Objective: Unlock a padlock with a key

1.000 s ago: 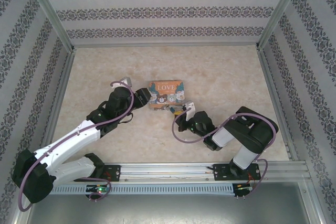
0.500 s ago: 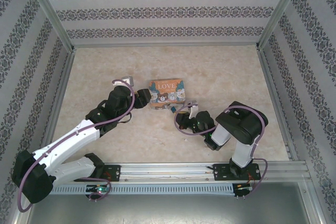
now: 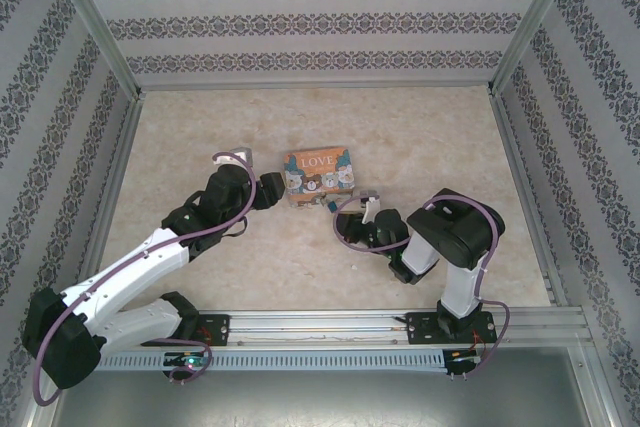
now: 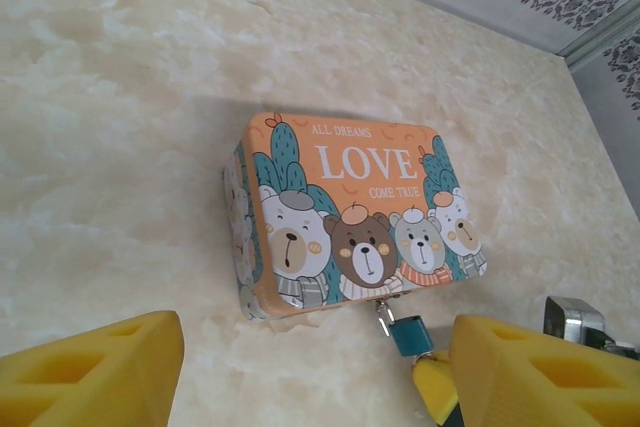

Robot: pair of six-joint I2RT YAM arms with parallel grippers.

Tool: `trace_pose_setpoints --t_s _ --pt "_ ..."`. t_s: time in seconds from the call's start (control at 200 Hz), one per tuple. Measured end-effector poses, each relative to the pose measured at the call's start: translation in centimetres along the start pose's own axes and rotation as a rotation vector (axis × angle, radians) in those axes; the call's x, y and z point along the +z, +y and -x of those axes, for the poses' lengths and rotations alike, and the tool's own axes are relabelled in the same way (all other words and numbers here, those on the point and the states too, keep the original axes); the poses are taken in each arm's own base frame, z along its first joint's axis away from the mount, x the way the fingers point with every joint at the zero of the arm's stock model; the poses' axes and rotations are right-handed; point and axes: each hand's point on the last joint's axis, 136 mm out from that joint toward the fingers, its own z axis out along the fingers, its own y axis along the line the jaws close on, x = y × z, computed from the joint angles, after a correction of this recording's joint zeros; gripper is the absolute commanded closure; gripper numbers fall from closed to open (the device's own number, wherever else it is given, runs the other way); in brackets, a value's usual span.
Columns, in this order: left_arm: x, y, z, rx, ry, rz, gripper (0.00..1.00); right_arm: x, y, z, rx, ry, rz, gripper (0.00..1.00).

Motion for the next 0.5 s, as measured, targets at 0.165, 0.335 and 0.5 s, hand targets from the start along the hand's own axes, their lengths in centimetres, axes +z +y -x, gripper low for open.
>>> trace_pose_setpoints --t_s 0.165,0.335,0.5 --pt "0.0 0.7 0.5 -0.006 0.0 0.02 0.23 -0.6 -1.0 0.1 -0.007 0.0 -0.038 0.73" --pt "0.1 0.9 1.4 -0.016 -0.002 0.024 0.18 -1.6 -0.9 1.4 -0.034 -0.031 -0.058 0.64" --pt "1.0 2.2 1.6 -0.051 0.026 0.036 0.15 -2.7 0.2 3.6 -0.073 -0.072 -0.054 0.42"
